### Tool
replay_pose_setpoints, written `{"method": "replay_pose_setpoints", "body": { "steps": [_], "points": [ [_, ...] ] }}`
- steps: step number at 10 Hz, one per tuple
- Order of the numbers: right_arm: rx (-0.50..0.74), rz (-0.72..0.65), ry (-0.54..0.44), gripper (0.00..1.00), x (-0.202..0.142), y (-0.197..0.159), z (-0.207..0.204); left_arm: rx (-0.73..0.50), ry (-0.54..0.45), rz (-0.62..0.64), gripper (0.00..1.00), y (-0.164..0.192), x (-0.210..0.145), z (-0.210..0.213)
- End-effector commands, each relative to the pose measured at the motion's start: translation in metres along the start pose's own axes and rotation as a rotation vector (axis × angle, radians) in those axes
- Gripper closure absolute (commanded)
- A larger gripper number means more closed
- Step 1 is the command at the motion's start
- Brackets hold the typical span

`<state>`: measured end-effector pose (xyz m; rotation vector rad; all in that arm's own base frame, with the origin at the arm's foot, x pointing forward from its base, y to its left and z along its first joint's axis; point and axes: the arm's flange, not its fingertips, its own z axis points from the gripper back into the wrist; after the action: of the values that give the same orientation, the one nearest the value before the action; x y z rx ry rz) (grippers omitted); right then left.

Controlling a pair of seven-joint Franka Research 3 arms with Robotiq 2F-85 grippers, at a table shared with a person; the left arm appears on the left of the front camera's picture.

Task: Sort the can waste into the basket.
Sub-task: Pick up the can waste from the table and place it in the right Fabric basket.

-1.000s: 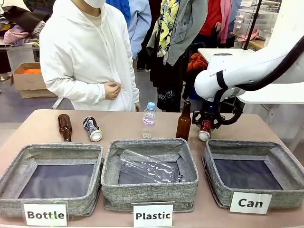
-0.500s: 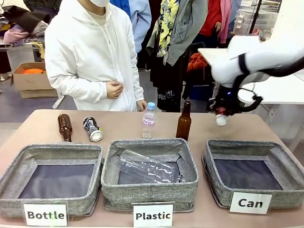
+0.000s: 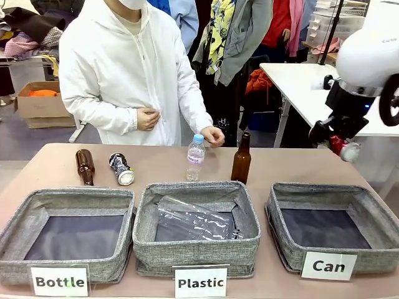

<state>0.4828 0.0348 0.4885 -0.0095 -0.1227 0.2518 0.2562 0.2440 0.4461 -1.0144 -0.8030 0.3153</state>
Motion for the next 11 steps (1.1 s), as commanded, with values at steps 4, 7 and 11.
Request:
{"method": "replay_pose_setpoints", "body": {
  "steps": [4, 7, 11],
  "points": [
    [0.013, 0.833, -0.109, 1.00, -0.062, 0.017, -0.009, -0.017, -0.014, -0.022, 0.00, 0.001, 0.001, -0.001],
    [0.195, 0.917, -0.215, 1.00, -0.068, 0.004, -0.008, -0.017, -0.014, -0.022, 0.00, 0.001, 0.001, -0.001],
    [0.296, 0.936, -0.143, 1.00, -0.066, 0.001, -0.010, -0.017, -0.014, -0.022, 0.00, 0.001, 0.001, -0.001]
  ]
}}
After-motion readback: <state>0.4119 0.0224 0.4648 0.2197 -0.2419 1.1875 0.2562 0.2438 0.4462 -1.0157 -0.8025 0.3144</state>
